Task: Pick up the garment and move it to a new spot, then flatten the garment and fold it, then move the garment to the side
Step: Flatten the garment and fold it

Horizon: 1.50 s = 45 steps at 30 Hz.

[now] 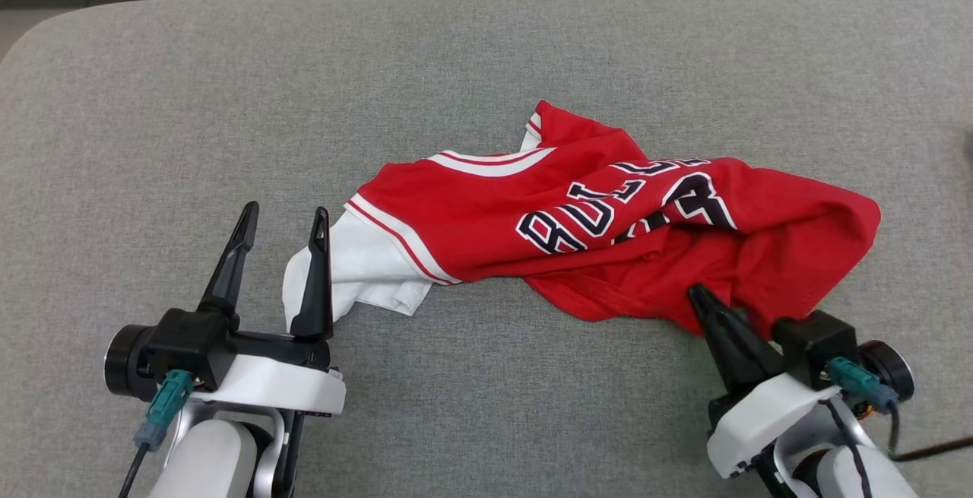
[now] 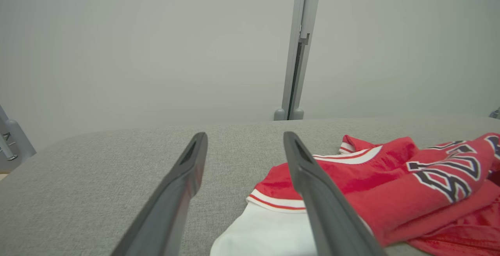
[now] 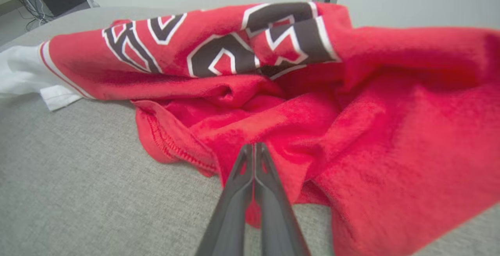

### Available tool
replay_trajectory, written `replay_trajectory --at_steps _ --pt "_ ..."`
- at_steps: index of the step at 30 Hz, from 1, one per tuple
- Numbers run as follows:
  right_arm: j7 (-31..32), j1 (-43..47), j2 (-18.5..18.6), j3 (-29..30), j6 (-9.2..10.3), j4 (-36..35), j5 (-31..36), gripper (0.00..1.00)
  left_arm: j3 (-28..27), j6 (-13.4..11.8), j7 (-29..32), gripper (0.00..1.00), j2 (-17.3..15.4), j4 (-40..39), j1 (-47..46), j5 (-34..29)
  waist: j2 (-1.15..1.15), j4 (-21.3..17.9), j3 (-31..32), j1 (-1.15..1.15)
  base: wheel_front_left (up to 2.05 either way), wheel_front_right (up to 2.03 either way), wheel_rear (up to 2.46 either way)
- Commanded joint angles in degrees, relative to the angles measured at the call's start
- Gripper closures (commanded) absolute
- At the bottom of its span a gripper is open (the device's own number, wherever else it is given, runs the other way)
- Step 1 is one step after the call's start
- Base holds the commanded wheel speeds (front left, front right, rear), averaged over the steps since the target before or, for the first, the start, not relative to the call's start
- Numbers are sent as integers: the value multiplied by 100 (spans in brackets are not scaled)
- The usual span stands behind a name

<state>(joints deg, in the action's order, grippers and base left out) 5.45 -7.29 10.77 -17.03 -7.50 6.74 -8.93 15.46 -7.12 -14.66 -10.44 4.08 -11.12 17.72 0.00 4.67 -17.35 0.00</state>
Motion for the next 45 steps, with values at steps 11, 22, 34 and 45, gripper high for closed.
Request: replay_trajectory --at_steps 11,22,34,45 --pt "-156 294 75 766 2 -1327 -159 100 -124 2 -52 0 -25 -10 -99 -45 0 -203 50 0 0 0 0" --pt "-126 449 -76 868 2 -1497 -215 100 -101 19 -60 0 -41 21 -49 -76 0 -214 156 0 0 0 0" --pt "-412 467 -171 868 2 -1410 -451 0 -88 -43 -51 0 -87 77 191 -49 0 -261 494 0 0 0 0" --pt "-577 734 -279 1503 2 -1404 -447 0 -83 -119 89 0 -195 55 648 33 0 -328 1053 0 0 0 0"
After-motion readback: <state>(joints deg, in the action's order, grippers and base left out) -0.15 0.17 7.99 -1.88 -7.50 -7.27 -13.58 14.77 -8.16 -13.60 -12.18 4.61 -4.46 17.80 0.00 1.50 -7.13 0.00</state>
